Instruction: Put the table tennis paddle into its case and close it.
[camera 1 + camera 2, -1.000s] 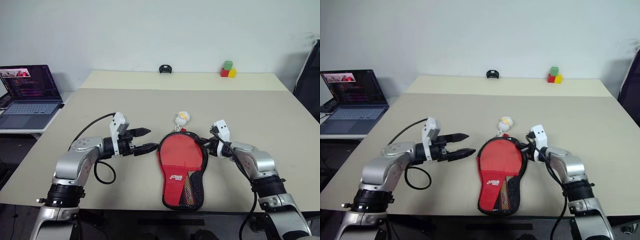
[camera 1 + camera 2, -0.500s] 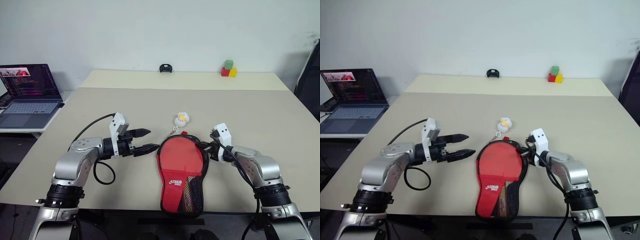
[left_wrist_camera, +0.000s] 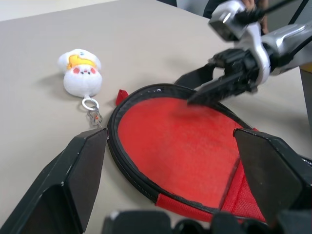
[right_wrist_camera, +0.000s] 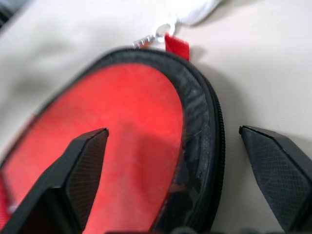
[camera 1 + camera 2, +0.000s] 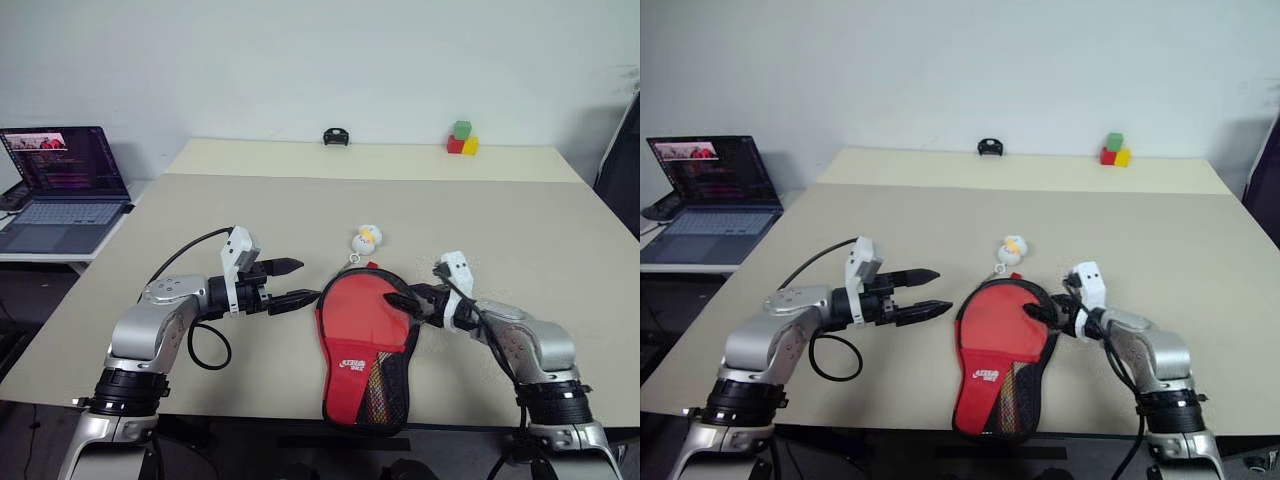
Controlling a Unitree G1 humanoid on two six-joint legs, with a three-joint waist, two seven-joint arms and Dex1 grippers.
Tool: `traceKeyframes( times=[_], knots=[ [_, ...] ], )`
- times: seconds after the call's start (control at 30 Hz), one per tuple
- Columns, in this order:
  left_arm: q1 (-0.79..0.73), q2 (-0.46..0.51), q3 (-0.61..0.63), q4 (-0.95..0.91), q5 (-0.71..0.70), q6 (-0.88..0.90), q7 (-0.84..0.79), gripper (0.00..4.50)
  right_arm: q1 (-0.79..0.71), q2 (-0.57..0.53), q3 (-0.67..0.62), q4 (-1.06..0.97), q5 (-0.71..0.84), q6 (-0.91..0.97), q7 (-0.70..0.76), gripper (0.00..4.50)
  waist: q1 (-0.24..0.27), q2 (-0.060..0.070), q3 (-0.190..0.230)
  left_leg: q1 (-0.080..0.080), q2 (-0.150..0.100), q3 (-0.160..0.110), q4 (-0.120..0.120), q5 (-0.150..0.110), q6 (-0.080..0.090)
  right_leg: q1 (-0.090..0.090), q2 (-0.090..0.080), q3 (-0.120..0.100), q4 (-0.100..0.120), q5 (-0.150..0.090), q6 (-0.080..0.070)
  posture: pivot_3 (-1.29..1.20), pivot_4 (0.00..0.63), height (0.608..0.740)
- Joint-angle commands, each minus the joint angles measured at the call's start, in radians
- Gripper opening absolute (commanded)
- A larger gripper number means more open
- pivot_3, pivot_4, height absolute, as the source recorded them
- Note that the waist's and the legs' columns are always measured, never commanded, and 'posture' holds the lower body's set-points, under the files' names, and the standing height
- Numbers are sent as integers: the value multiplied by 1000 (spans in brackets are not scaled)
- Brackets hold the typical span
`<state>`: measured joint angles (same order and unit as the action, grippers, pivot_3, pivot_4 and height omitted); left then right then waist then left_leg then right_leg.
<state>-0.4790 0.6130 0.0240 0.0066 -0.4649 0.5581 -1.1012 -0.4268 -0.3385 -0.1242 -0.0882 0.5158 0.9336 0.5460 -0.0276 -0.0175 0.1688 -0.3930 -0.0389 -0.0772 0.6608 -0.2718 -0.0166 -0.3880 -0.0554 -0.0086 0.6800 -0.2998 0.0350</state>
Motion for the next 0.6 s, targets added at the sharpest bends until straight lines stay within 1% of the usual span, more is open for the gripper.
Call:
traceKeyframes(
  times=[0.03, 0.13, 0.33, 0.47, 0.6],
  knots=[
    [-23, -2, -31, -65, 12, -32, 2, 4500, 2, -27, -106, -146, 133, 58, 17, 4480, 0, 0, 0, 0, 0, 0, 0, 0, 0, 0, 0, 0, 0, 0, 0, 0, 150, 740],
    [-33, -29, -79, -62, 43, -59, 13, 4500, 1, -58, -158, -193, 197, 108, 0, 4480, 0, 0, 0, 0, 0, 0, 0, 0, 0, 0, 0, 0, 0, 0, 0, 0, 150, 740],
    [-68, -111, -176, 34, 126, -140, 38, 4500, -20, -126, -188, -197, 206, 105, -31, 4480, 1, 0, 0, 0, 0, 0, 0, 0, 0, 0, 0, 0, 0, 0, 0, 0, 150, 740],
    [-76, -169, -224, 134, 186, -217, 46, 4500, -74, -181, -181, -158, 186, 80, -28, 4480, -3, 0, 0, 0, 0, 1, 0, 0, 0, 0, 0, 0, 0, 0, 0, 0, 150, 740],
    [-58, -218, -265, 230, 246, -307, 55, 4500, -172, -206, -125, -85, 141, 57, -24, 4480, -3, 0, 0, 0, 0, 1, 0, 0, 0, 0, 0, 0, 1, 0, 0, 0, 150, 740]
  ],
)
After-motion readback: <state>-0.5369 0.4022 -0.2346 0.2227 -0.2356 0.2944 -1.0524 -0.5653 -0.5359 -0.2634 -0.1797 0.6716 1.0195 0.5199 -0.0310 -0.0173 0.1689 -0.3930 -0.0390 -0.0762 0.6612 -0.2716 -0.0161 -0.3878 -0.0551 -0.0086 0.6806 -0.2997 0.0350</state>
